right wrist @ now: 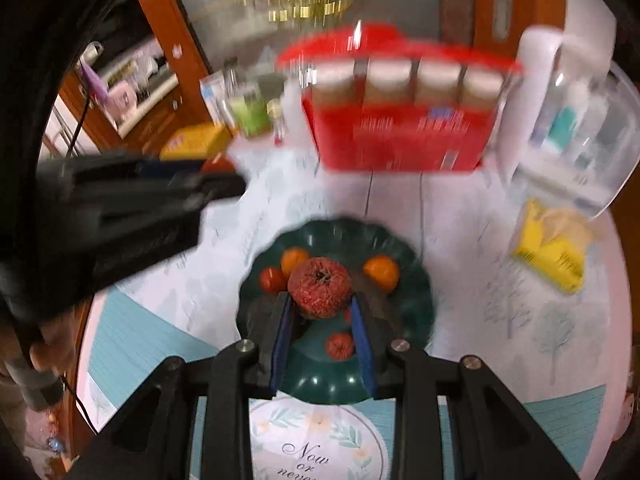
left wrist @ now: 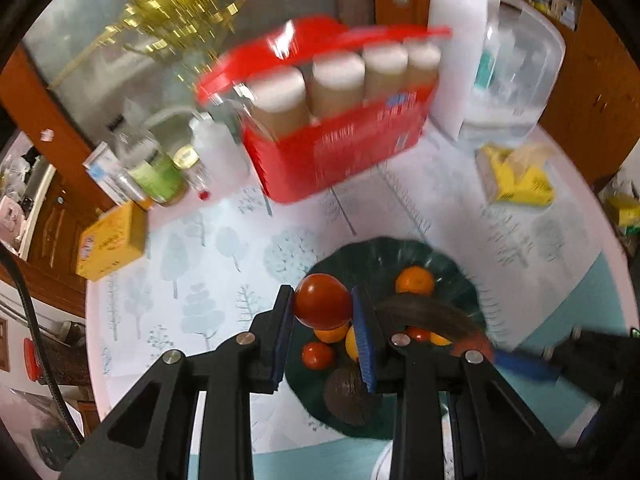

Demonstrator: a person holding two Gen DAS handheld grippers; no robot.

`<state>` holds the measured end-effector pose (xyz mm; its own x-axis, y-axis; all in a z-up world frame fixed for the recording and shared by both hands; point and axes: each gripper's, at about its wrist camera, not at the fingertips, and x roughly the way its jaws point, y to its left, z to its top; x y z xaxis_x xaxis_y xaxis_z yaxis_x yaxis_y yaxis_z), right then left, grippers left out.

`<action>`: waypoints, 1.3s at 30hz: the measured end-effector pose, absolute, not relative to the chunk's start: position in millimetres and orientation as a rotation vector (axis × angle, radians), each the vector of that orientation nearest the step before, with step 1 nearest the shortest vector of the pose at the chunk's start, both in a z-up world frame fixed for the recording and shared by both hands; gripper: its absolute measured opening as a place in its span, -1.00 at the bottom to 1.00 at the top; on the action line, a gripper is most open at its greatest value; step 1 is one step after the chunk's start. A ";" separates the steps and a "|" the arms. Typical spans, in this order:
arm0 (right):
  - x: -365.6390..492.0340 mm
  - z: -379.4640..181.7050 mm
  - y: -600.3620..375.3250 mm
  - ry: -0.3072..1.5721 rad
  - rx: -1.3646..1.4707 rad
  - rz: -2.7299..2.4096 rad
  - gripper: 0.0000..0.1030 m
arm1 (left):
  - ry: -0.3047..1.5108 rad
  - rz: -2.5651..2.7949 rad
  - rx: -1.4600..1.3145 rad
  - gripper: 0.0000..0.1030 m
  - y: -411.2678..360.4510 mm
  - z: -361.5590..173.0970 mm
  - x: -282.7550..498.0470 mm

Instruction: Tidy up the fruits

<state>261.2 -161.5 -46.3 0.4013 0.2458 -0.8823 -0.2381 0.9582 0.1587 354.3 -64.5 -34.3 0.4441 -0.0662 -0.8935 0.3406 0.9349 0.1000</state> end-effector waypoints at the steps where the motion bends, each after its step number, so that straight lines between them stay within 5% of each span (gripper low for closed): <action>1: 261.8 -60.4 -158.9 1.139 0.009 0.310 -0.42 | 1.099 -0.256 0.292 -0.47 -67.5 -44.0 358.8; 13: 279.7 -152.2 -144.6 1.275 0.018 0.340 -0.40 | 1.281 -0.290 0.289 -0.46 -78.7 -154.1 398.6; 16: 284.7 -153.8 -144.2 1.259 0.009 0.327 -0.37 | 1.309 -0.311 0.249 -0.27 -77.9 -163.8 402.3; 18: 288.0 -154.2 -146.2 1.257 0.036 0.334 -0.32 | 1.303 -0.312 0.238 0.15 -77.5 -164.5 402.1; 20: 289.6 -154.0 -147.9 1.252 0.046 0.333 -0.30 | 1.282 -0.315 0.240 0.25 -78.3 -162.3 400.7; 39: 270.9 -130.2 -158.8 1.212 0.045 0.335 -0.29 | 1.233 -0.291 0.194 0.52 -66.0 -118.1 349.7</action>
